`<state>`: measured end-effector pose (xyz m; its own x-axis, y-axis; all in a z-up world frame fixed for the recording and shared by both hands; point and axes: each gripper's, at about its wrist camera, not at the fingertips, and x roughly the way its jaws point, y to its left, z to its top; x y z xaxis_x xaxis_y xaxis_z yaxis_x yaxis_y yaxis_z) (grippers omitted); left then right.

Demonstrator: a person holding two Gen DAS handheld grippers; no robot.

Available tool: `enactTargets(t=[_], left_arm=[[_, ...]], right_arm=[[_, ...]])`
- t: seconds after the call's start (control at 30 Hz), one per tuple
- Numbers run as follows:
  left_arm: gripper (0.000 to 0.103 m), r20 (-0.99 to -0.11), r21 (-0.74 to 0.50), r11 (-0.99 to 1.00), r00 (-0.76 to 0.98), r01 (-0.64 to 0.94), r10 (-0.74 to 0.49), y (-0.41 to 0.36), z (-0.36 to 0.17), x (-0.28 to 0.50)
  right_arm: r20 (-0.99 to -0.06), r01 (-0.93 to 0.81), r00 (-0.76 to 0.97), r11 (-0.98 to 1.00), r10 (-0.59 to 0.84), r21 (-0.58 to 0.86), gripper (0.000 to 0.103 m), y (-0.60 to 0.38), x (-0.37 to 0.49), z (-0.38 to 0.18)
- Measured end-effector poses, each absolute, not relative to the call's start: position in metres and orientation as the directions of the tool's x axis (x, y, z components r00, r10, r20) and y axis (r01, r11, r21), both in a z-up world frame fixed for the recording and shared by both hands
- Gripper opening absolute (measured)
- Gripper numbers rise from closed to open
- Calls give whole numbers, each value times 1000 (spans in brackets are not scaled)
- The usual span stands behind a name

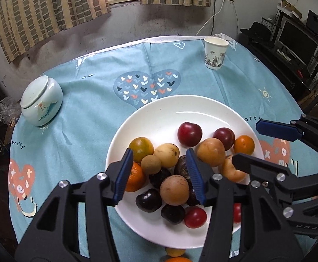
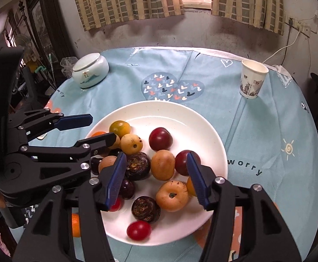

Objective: Organize fruits
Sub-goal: 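Carry the tan pear and red plum onto the white plate and release both, then grasp the small olive fruit with the left gripper while the right gripper grasps the last orange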

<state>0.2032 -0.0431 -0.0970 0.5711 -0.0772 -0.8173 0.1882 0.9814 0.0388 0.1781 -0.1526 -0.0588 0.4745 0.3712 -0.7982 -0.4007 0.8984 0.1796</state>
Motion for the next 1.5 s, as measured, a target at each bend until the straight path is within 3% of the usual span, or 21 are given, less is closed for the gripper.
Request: enactTargets(t=[0.13, 0.2, 0.27, 0.5, 0.73, 0.87, 0.93, 1.1, 1.5], left_arm=[[53, -795, 19, 983, 599, 183, -96, -34, -79, 186], [62, -773, 8, 986, 627, 165, -98, -19, -67, 169], [64, -763, 4, 989, 640, 145, -91, -2, -62, 153], [64, -798, -26, 999, 601, 23, -35, 68, -77, 96], [64, -822, -40, 999, 569, 9, -38, 86, -88, 60], [65, -828, -44, 999, 559, 23, -49, 85, -91, 50], [65, -834, -46, 998, 548, 33, -56, 81, -96, 50], [65, -849, -58, 994, 519, 91, -97, 60, -108, 57], [59, -901, -68, 969, 402, 238, -162, -15, -170, 86]], right_arm=[[-783, -400, 487, 896, 388, 195, 58, -157, 156, -41], [-773, -409, 470, 882, 425, 235, 58, -155, 132, -34], [-775, -429, 436, 863, 456, 266, 58, -147, 103, -36], [-862, -435, 220, 837, 457, 332, 58, -99, 32, -107], [-870, -398, 218, 855, 441, 334, 58, -65, 45, -127], [-869, -393, 234, 860, 437, 327, 58, -53, 53, -133], [-875, -400, 241, 865, 419, 304, 44, -51, 55, -135], [-868, -418, 242, 854, 433, 310, 43, -66, 45, -121], [-861, -213, 310, 912, 402, 350, 43, -168, 15, -114]])
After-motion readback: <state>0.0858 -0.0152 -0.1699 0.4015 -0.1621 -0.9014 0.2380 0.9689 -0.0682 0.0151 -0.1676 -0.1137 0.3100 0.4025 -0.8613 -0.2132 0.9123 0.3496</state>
